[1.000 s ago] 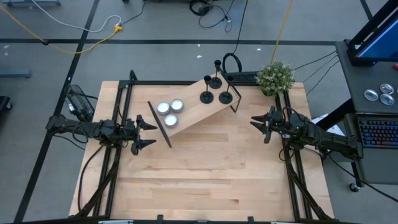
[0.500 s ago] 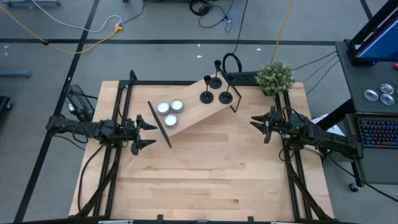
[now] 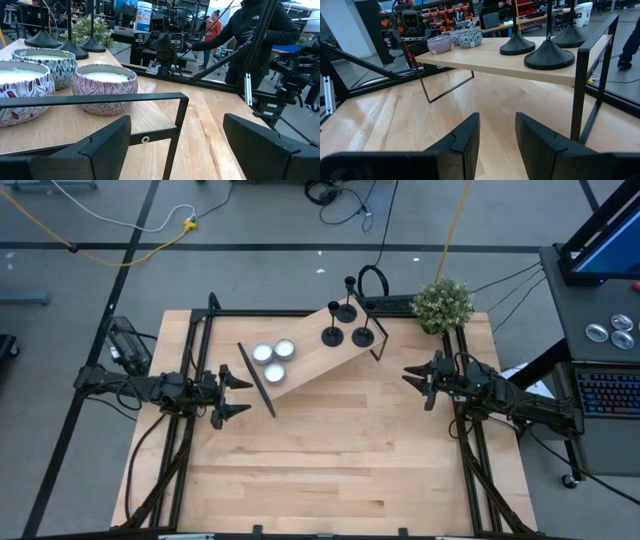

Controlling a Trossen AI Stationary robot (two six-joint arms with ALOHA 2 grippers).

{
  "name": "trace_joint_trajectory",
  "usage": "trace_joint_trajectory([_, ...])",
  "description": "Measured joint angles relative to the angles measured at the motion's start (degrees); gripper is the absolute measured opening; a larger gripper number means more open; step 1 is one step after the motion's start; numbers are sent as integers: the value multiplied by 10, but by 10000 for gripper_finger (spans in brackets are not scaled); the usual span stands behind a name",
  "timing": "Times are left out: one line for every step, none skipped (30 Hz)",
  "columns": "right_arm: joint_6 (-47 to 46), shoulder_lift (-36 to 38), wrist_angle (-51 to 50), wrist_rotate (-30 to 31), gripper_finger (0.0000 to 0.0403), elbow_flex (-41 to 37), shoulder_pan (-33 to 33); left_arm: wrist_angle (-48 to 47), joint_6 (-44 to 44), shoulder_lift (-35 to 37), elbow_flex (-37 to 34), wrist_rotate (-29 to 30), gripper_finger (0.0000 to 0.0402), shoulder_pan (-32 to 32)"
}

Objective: Pick & Place candle stick holders
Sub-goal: Return to Home Position

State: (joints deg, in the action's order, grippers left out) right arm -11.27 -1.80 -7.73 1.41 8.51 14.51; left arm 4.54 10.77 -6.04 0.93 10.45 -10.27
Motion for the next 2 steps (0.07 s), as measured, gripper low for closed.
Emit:
trace_joint_trajectory([0, 0, 0, 0, 116, 0, 0, 0, 0, 0, 0, 0, 324, 0])
trace_joint_trajectory([0, 0, 0, 0, 116, 0, 0, 0, 0, 0, 0, 0, 324, 0])
